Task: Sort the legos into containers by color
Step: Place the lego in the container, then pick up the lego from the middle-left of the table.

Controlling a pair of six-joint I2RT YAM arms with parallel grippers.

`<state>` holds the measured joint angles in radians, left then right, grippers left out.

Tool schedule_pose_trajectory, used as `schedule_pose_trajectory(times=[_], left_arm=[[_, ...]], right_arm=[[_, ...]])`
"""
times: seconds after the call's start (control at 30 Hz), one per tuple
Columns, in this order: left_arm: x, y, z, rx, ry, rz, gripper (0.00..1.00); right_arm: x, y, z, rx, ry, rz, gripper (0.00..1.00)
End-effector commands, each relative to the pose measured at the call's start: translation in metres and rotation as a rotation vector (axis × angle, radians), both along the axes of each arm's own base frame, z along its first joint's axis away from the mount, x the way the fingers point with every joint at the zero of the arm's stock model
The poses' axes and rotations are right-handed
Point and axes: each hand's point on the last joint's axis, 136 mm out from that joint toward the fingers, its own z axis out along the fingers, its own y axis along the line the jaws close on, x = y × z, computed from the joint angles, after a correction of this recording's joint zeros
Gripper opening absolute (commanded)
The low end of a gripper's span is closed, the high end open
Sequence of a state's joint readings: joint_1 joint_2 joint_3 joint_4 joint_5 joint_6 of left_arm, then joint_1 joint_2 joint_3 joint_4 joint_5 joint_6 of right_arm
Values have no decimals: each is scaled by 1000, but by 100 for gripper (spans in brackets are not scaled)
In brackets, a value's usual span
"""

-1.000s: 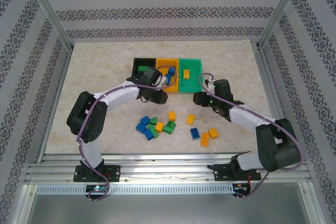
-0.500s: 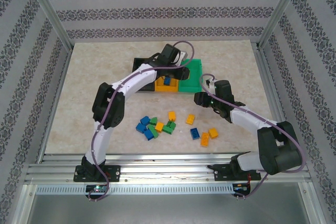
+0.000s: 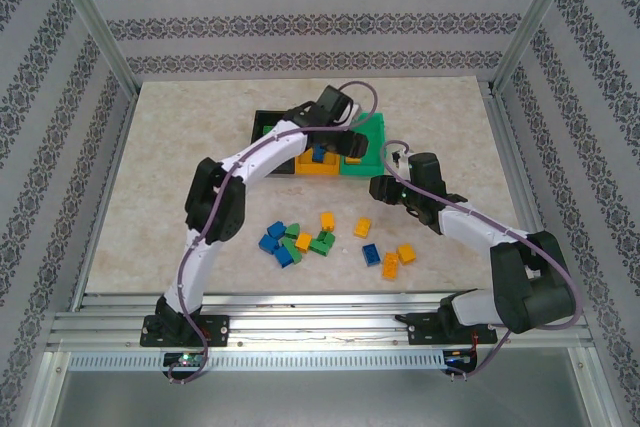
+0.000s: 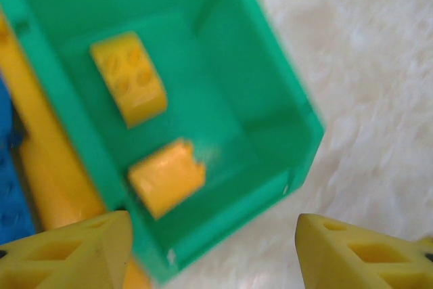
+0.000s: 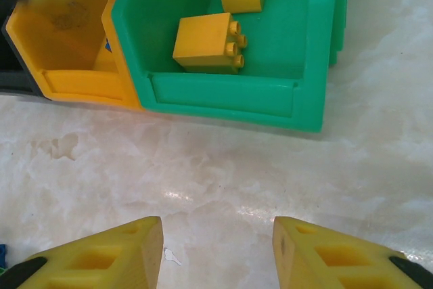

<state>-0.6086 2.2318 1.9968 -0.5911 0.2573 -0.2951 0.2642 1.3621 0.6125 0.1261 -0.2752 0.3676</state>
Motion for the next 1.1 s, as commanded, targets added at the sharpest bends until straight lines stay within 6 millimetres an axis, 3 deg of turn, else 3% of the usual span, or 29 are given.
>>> schedule_pose_trajectory(times=[0.0,0.17,0.43,0.5,0.63,0.87,1.07], left_arm=[[-18,13,34,-12,-85,-5,65],[-56,52,21,53,-71,21,65],[-125,137,-19,259,57,153,66],[-141,150,-29,261,95,171,66],[-163,165,-46,285,143,168,66],[-177,182,-65,378,226,145,66],[-191,179,-69,375,280,55,66]], right_arm=[[1,2,4,22,-25,4,47],[3,1,-1,12,-15,-2,47],[3,6,-6,34,5,9,47],[4,6,-7,33,8,12,47],[3,10,-7,16,3,23,47],[3,13,-10,12,12,30,47],[4,11,-14,0,21,25,47]])
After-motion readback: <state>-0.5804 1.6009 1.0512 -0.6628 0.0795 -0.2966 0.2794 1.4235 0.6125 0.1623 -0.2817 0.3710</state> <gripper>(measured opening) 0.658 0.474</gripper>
